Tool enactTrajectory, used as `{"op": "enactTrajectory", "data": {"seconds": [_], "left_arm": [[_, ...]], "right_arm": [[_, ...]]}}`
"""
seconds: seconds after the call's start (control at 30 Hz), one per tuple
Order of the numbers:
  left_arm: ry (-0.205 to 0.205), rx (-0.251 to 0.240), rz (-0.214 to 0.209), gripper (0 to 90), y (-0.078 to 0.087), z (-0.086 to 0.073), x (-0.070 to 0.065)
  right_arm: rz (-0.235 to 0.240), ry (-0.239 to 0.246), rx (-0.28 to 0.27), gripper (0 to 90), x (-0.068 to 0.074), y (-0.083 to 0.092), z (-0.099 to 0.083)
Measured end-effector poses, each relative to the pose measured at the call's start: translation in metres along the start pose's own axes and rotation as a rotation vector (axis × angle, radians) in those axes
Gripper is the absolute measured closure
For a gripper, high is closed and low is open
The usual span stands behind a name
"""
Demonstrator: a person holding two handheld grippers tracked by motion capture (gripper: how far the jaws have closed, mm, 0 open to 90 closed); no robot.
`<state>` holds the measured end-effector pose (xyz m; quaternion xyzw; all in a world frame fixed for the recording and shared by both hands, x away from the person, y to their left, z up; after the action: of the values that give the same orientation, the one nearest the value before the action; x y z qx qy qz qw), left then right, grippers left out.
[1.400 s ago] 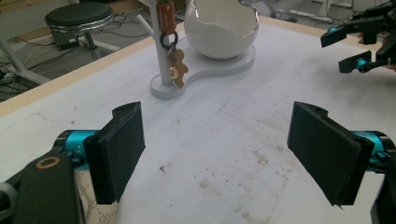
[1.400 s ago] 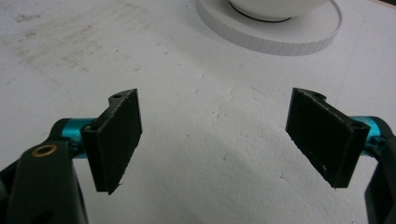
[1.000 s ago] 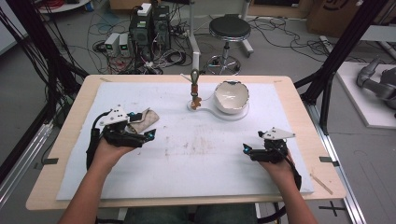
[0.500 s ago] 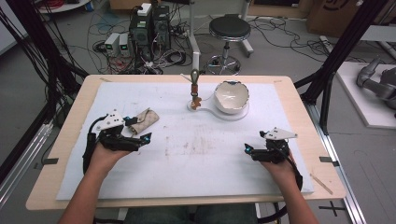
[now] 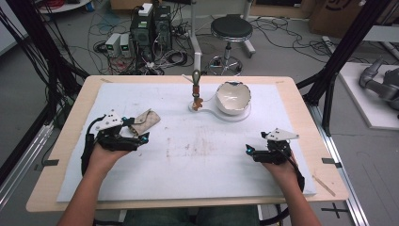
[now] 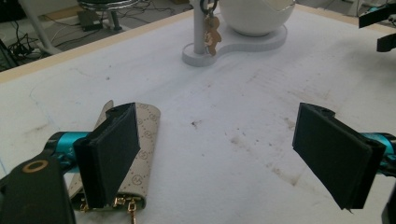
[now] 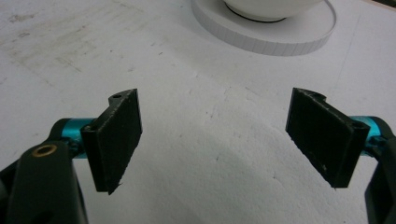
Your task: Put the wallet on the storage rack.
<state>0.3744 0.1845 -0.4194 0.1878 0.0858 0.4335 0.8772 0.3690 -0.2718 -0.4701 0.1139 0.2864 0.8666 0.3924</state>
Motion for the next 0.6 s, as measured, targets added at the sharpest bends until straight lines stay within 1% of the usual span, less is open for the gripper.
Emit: {"op": "enactTrajectory", "data": {"seconds": [0.07, 0.1, 0.27, 0.33, 0.47, 0.6], "left_arm": [[0.010, 0.006, 0.014, 14.8, -0.001, -0.002, 0.004], [0.005, 0.012, 0.022, 14.8, -0.001, -0.004, 0.007], [0.017, 0.041, 0.052, 14.8, -0.005, -0.010, 0.021], [0.013, 0.057, 0.066, 14.8, -0.008, -0.013, 0.026], [0.007, 0.082, 0.081, 14.8, -0.013, -0.015, 0.033], [0.009, 0.094, 0.088, 14.8, -0.019, -0.016, 0.038]], "right_arm": [[0.001, 0.002, 0.004, 18.7, 0.001, 0.000, 0.000], [0.003, 0.003, 0.003, 18.7, 0.001, -0.001, 0.000], [0.003, 0.003, 0.011, 18.7, 0.000, -0.003, -0.001], [0.006, 0.004, 0.017, 18.7, 0.000, -0.003, -0.001], [0.005, 0.007, 0.016, 18.7, 0.002, -0.003, -0.001], [0.005, 0.005, 0.015, 18.7, 0.002, -0.001, -0.002]]}}
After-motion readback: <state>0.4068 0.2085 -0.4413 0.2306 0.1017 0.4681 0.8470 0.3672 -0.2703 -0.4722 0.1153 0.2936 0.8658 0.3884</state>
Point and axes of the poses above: each handheld gripper's, and its own axes: y roughly backward along the jaws, z roughly out of its top, x roughly to its left, the point moved 6 cm from there along -y, roughly forward along the jaws, and after that the axes turned 6 degrees about z, right-handed, at the moved point
